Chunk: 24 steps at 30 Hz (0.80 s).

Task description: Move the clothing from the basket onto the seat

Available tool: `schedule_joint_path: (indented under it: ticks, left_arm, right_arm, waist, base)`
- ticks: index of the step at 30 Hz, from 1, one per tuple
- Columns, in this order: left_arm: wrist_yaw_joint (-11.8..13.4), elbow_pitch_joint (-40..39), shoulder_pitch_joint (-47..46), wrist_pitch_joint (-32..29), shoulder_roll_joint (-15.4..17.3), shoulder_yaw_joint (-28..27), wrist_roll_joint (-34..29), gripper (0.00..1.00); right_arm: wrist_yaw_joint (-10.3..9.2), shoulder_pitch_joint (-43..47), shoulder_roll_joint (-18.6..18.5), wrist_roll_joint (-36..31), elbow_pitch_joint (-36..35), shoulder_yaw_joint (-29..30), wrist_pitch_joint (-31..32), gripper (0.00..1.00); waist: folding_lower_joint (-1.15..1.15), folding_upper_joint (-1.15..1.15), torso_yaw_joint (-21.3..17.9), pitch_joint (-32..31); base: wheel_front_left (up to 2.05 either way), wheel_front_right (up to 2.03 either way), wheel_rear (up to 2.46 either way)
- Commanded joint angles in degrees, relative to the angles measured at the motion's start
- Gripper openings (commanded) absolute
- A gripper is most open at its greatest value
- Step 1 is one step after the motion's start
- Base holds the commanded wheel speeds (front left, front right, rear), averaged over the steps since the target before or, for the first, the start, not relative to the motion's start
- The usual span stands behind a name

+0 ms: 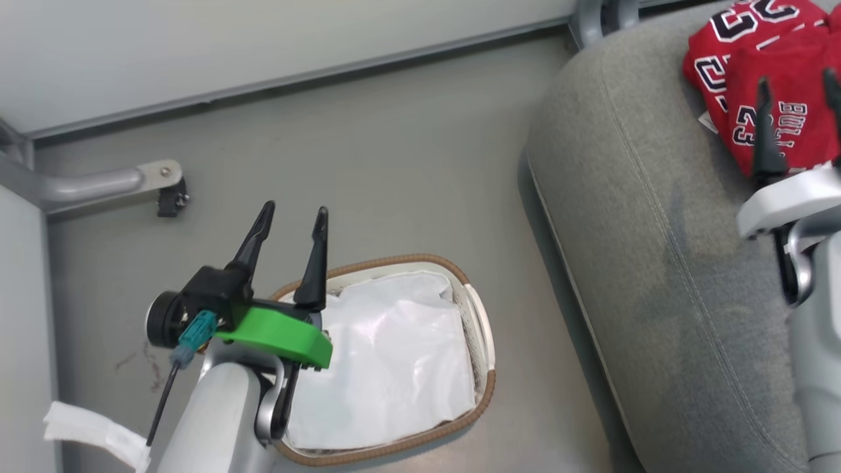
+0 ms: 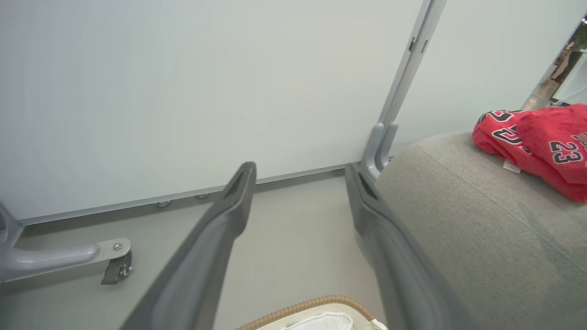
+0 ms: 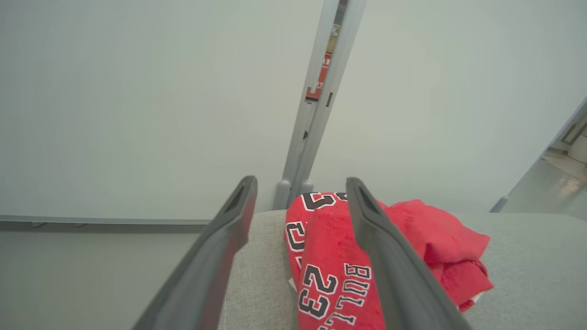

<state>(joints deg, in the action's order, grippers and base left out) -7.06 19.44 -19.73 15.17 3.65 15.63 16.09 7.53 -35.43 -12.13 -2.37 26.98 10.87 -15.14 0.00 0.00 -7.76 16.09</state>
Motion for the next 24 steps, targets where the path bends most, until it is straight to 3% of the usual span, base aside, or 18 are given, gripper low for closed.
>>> schedule_joint_path:
  ticks: [1, 12, 24]
  left_arm:
    - [0.21, 0.09, 1.81, -0.04, -0.18, -1.17, -0.23, 1.00]
    - [0.58, 0.12, 11.01, -0.04, -0.67, -10.21, -0.45, 1.00]
    - [1.48, -0.99, 18.31, -0.04, -0.74, -12.48, 1.89, 1.00]
  right_arm:
    - [-0.08, 2.02, 1.16, 0.78, 0.14, -0.64, 0.00, 1.00]
    - [-0.08, 13.74, 8.27, 3.81, -2.98, -4.92, 0.00, 1.00]
    - [-0.08, 24.63, 9.10, 10.00, -6.68, -10.67, 0.00, 1.00]
  waist:
    - [0.00, 0.00, 3.82, -4.59]
    - [0.00, 0.00, 7.72, -9.95]
    - [0.00, 0.00, 9.12, -12.98]
  base:
    - [0.00, 0.00, 0.00]
    - [0.00, 0.00, 0.00]
    - [0.00, 0.00, 0.00]
